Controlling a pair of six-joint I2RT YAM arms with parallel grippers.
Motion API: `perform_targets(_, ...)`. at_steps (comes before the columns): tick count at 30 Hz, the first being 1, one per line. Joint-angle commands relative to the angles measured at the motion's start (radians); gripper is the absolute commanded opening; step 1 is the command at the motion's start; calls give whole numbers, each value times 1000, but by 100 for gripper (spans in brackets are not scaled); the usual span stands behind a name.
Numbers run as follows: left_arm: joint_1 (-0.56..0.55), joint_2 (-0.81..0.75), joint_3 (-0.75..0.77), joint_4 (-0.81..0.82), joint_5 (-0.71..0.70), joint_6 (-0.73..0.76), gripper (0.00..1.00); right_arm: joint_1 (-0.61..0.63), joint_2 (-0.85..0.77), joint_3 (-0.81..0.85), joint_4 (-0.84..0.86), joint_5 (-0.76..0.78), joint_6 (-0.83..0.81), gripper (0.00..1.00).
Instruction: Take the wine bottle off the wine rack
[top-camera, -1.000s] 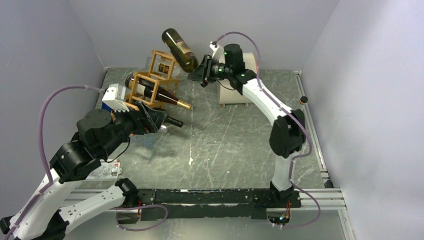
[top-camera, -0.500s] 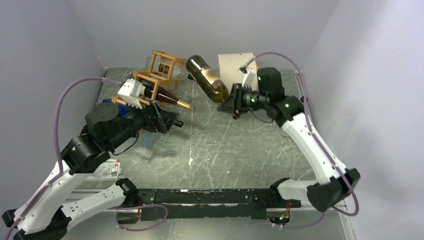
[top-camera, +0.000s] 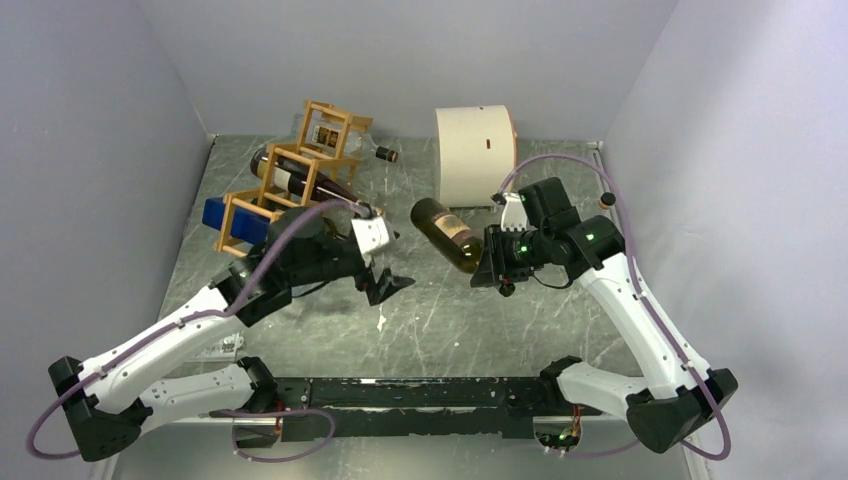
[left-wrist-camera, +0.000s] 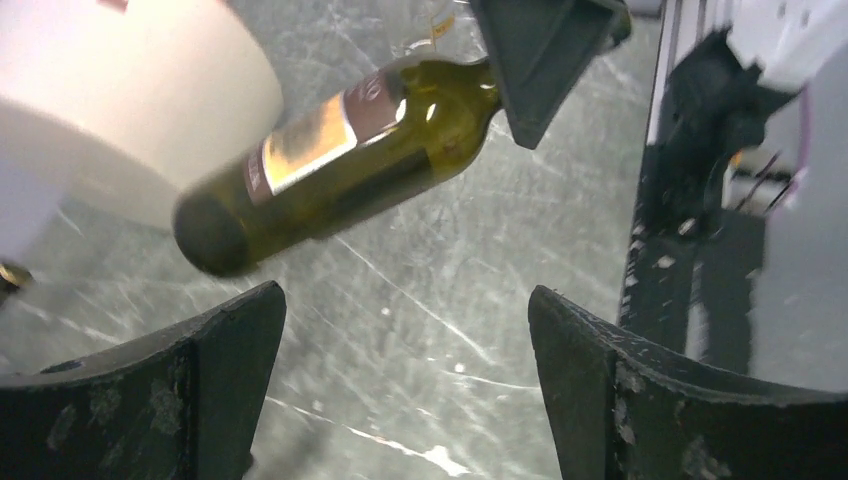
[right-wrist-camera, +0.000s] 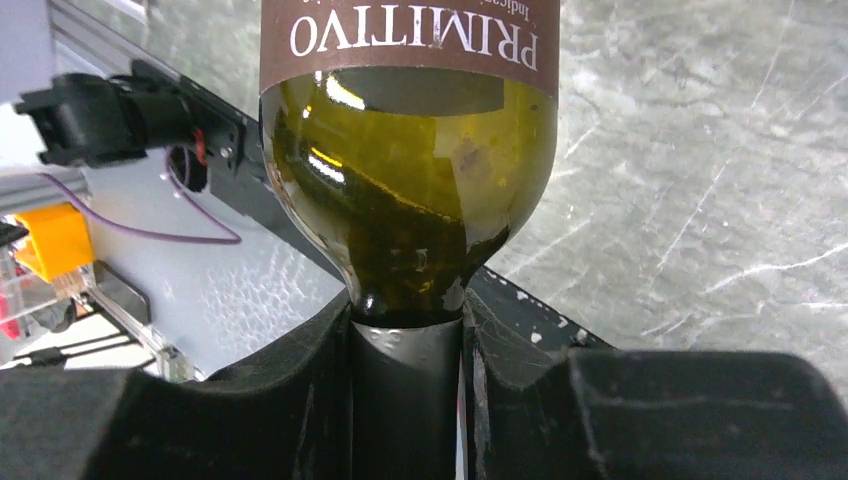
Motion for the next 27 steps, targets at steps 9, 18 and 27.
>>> perform_targets(9,-171,193,-96,287,-17,694,95,3,13,-63,10,-140,-138,0)
perform_targets(18,-175,381,-91,435,-37,770,95,22,-5,-77,9,-185,-140,0)
perform_targets(27,-174,460,-125,544,-81,754,95,47,-10,-73,8,-189,-142,0)
